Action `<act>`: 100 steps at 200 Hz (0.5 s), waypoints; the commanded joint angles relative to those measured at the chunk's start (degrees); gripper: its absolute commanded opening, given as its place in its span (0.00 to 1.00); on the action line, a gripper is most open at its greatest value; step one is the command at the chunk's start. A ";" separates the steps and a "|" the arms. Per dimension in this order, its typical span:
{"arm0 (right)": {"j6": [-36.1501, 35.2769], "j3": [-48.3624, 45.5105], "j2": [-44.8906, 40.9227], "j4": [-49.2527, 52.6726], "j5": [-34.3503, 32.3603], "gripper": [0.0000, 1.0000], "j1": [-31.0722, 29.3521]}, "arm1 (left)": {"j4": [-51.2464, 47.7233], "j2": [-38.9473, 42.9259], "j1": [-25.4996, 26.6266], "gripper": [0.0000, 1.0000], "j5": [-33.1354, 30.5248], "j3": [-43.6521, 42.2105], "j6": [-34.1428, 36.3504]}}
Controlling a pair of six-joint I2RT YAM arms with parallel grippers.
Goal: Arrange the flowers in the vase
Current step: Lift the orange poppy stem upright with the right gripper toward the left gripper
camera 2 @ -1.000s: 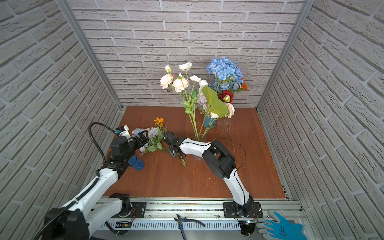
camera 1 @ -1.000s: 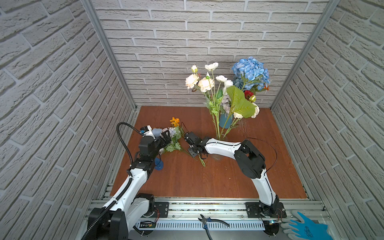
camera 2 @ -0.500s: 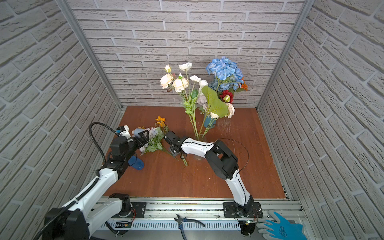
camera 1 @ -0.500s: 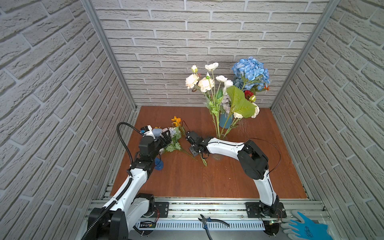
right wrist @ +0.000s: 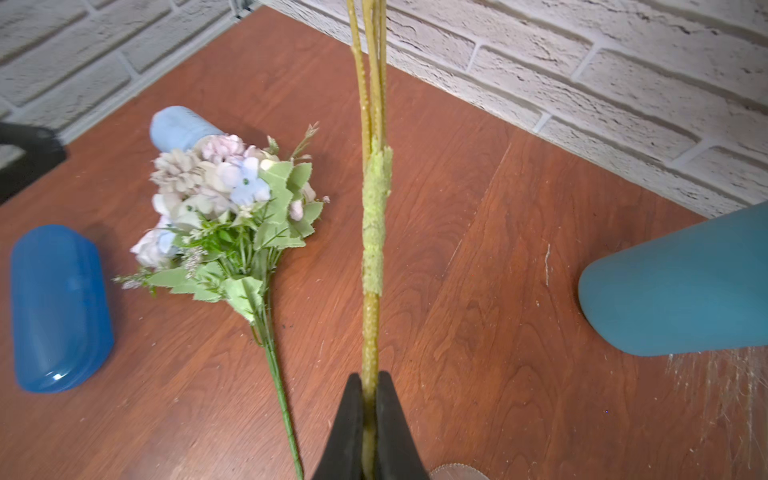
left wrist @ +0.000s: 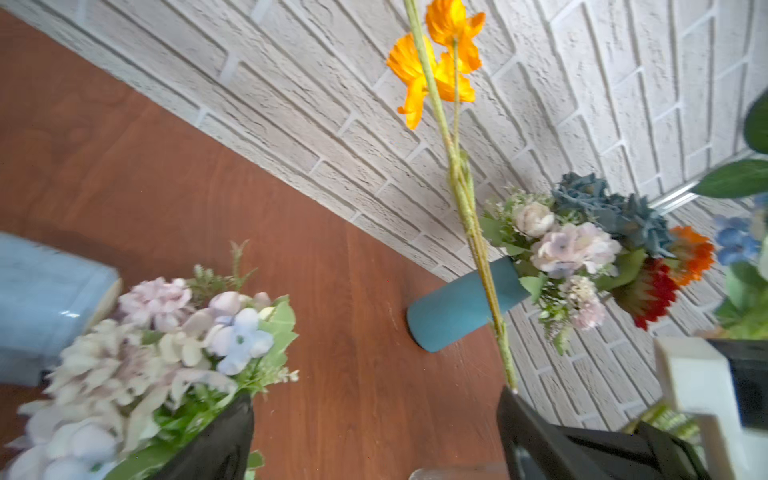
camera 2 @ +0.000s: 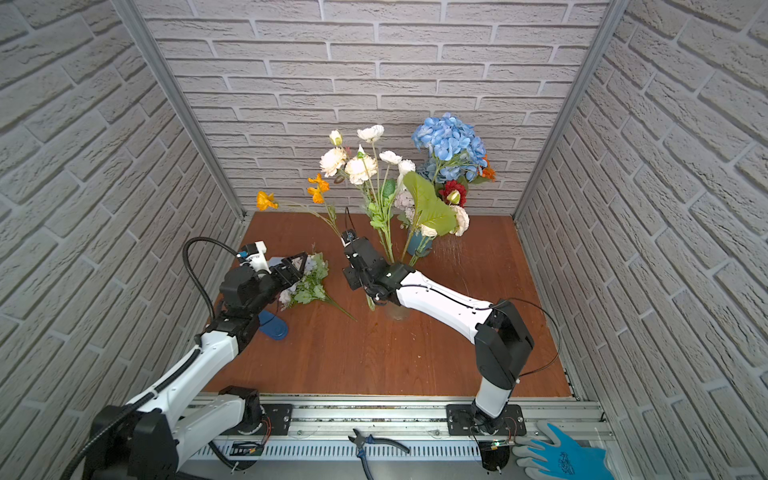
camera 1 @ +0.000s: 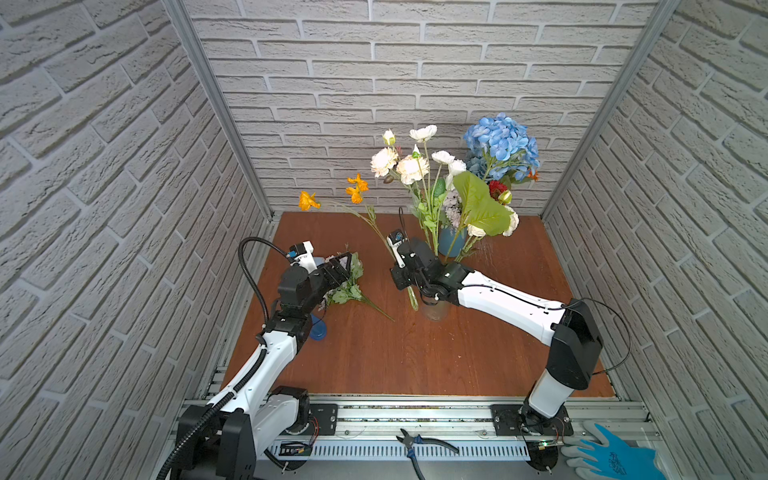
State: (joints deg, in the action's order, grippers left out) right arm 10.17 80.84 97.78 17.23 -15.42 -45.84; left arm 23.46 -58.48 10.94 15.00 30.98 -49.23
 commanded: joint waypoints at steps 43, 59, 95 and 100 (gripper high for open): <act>-2.67 -10.11 -9.53 -17.68 17.43 0.06 0.01 | 12.95 -3.11 4.22 0.79 7.17 4.86 -2.60; -2.73 -11.55 -10.45 -19.48 19.28 0.06 -0.03 | 14.24 -4.06 4.59 0.74 7.97 5.22 -3.31; -2.08 -11.50 -9.86 -19.26 21.55 0.06 -0.02 | 15.47 -5.15 5.48 0.67 9.03 5.83 -3.86; -1.84 -11.45 -9.68 -19.26 21.88 0.05 -0.03 | 15.47 -5.21 5.66 0.65 9.22 6.08 -3.78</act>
State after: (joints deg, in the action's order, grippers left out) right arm 8.27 69.65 89.01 2.28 2.74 -45.84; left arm 34.04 -63.35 15.81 22.20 34.70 -52.75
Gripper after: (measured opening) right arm 0.081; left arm 0.678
